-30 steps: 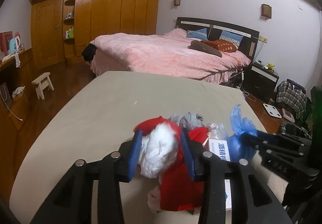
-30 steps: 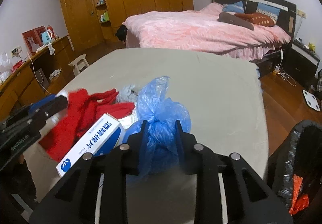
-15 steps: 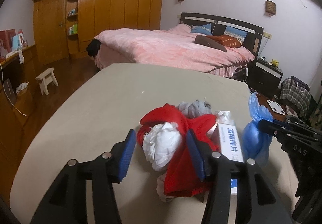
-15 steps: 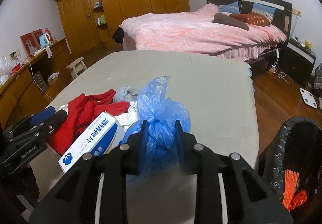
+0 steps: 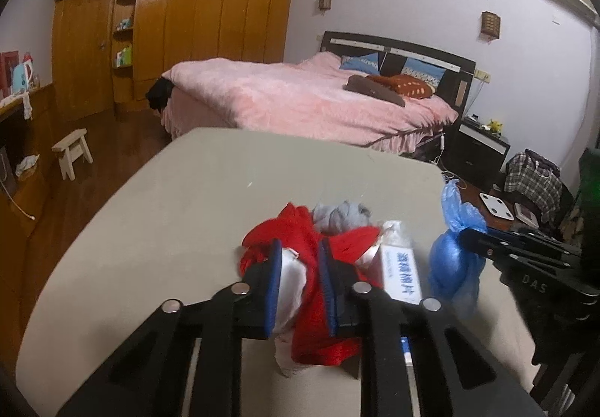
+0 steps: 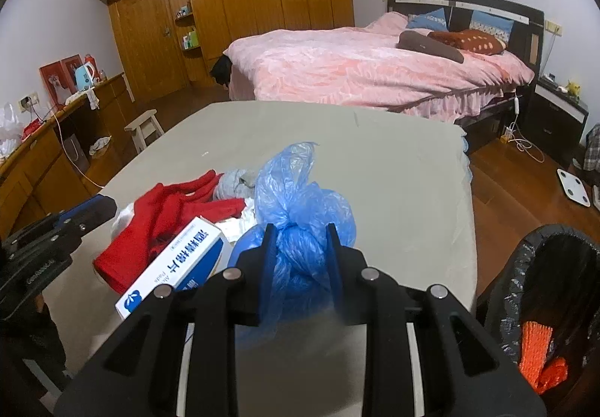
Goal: Collect trash
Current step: 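Grasp the white cloth with the left gripper while the right holds the blue bag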
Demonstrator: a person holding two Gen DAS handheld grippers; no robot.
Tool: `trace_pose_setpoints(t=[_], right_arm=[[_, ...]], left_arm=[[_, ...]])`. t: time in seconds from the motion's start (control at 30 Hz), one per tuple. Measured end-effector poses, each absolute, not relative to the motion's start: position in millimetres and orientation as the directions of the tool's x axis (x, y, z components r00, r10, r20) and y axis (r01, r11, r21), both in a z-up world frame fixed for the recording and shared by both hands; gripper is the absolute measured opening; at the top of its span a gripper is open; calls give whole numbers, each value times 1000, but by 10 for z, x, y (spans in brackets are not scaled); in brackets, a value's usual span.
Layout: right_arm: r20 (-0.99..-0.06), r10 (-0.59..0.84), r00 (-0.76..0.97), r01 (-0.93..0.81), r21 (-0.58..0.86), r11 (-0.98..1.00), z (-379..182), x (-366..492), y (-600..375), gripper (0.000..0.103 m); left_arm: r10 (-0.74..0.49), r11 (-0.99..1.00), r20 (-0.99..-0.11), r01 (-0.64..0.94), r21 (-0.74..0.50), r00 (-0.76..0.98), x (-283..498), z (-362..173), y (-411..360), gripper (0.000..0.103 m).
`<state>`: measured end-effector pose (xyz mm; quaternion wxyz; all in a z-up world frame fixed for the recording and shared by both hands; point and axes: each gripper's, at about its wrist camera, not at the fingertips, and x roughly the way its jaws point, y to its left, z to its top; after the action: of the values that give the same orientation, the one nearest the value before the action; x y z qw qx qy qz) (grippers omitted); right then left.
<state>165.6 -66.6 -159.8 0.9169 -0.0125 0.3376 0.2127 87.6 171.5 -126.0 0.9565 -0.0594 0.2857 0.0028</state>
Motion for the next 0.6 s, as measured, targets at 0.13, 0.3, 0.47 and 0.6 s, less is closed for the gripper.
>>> trace_pose_setpoints(t=[0.13,0.3,0.47,0.6], right_arm=[[-607,385,696,-399,119,909,-1497,1602,-721,25],[-606,382,698,-390,126,912,-1469,1569,-772,25],[-620,382,685,-388,133,912,-1536,1567,-744,25],[-626,384,679,-393,132,910,-1573,1602,-697,25]], left_arm=[[-32,994,-538,-30,-107,842,852,-1189,1661,9],[13,994,-555,-70,-82,832,863,-1234,1661,11],[38,994,-602,-95,-62,797,952,-1395,1712,34],[41,992,-631,-107,-66,774,1011,-1516,1748,42]])
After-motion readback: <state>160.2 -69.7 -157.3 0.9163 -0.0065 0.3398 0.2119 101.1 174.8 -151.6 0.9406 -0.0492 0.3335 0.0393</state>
